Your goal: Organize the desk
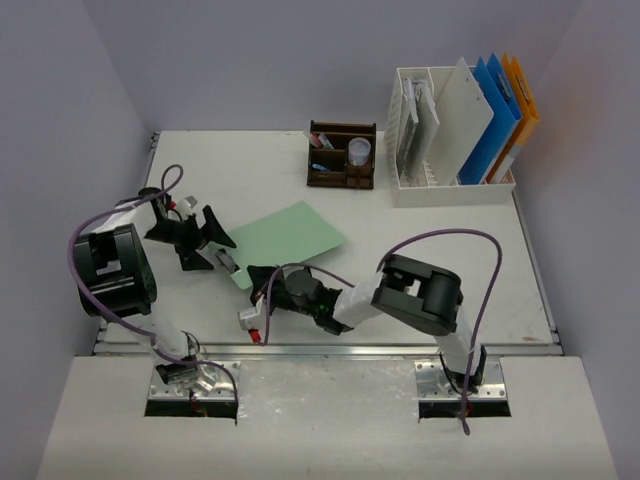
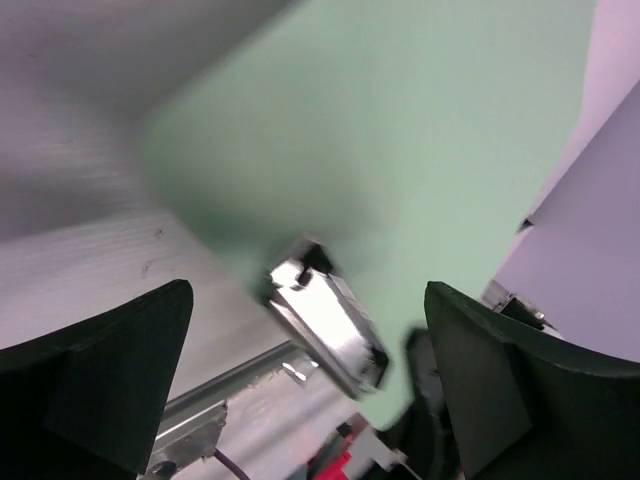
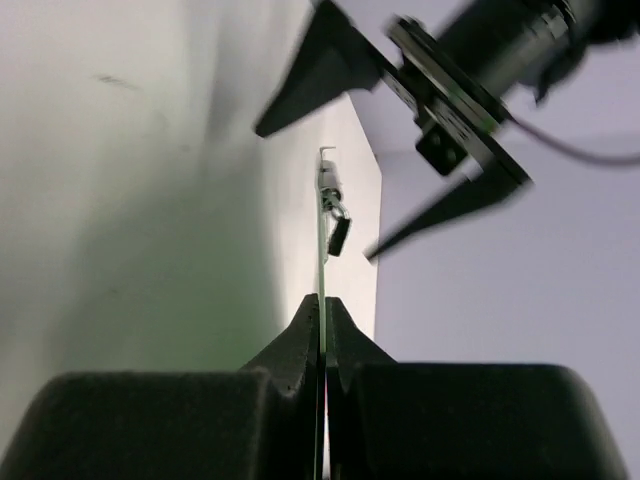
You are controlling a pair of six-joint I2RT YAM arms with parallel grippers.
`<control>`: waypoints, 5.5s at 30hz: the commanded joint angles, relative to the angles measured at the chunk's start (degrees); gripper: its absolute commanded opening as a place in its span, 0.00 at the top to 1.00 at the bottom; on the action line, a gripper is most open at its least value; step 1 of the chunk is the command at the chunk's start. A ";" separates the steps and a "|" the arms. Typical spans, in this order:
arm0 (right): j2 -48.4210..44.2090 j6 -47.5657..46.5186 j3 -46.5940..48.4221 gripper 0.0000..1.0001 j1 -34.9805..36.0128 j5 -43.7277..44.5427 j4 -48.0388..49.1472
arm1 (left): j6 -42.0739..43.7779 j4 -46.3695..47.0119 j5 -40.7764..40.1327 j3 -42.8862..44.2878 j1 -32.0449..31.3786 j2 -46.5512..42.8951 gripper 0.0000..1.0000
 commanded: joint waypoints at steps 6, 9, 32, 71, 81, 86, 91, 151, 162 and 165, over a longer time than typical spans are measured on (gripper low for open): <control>-23.34 29.05 -0.96 1.00 -3.70 6.09 -12.16 | 22.49 10.82 13.61 5.61 9.36 -17.12 0.00; -26.80 34.73 -0.59 1.00 -5.33 6.50 -15.05 | 30.41 15.76 20.66 4.20 10.22 -23.18 0.00; -50.21 58.96 -4.20 1.00 -15.16 -20.41 -34.50 | 94.69 -14.21 35.76 7.03 -10.85 -27.14 0.31; -47.82 55.73 24.99 0.52 -19.51 -19.91 -80.32 | 85.13 -5.67 22.04 10.89 -25.12 -25.95 1.00; -37.74 52.18 37.26 0.64 -19.47 -23.49 -93.47 | 84.48 -6.37 20.47 12.72 -26.40 -24.93 1.00; -38.41 50.68 34.73 0.64 -18.76 -23.78 -93.36 | 83.17 -5.66 21.16 13.21 -26.43 -23.77 1.00; -39.43 50.87 33.13 0.63 -18.35 -24.42 -92.13 | 82.97 -6.21 21.42 14.11 -26.52 -22.42 1.00; -50.15 59.40 29.79 1.00 -21.04 -3.62 -84.34 | 9.51 40.98 6.12 8.33 -11.94 -32.26 0.00; -54.74 58.53 32.95 1.00 -29.49 12.12 -63.06 | 5.33 31.42 -0.05 13.70 -11.93 -32.86 0.00; -51.06 55.86 38.26 1.00 -34.26 13.56 -58.77 | 3.34 32.82 0.30 12.14 -11.93 -34.18 0.00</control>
